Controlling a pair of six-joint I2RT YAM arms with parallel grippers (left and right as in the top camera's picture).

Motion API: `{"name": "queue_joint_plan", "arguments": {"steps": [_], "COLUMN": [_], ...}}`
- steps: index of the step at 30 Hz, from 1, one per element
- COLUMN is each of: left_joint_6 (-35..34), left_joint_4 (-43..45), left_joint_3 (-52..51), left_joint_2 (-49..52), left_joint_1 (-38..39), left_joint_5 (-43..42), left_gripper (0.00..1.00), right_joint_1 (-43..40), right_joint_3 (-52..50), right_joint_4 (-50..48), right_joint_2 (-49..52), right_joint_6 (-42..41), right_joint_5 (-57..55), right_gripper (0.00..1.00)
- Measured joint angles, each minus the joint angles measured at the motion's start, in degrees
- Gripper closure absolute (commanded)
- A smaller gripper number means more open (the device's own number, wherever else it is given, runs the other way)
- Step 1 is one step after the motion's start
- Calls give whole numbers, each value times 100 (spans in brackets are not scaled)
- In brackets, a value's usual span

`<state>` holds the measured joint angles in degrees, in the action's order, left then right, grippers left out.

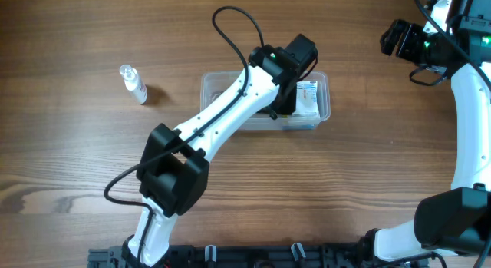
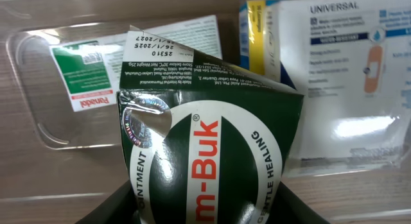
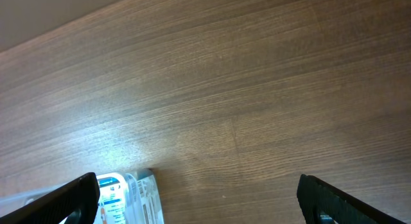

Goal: Pack container
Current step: 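Carry the Zam-Buk box right and lower it into the container, then push the Zam-Buk box down into the container and open left gripper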

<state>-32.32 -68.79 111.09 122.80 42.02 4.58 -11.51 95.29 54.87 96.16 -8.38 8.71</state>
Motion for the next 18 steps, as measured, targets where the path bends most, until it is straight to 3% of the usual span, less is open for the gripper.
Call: {"name": "queue_joint_plan", "arguments": {"steps": [18], "left_joint_6": [-2], "left_joint_4": [-37], "left_joint_3": [-2], "left_joint_2": [380], "left_joint_1": [-13], "left_joint_5": [-22], "left_gripper": [60], "right_joint_1": [0], "right_joint_3": [0], "right_joint_4": [0], "right_joint_2": [0], "right_joint_6": [0], "right_joint_5": [0], "right_gripper": [0]}}
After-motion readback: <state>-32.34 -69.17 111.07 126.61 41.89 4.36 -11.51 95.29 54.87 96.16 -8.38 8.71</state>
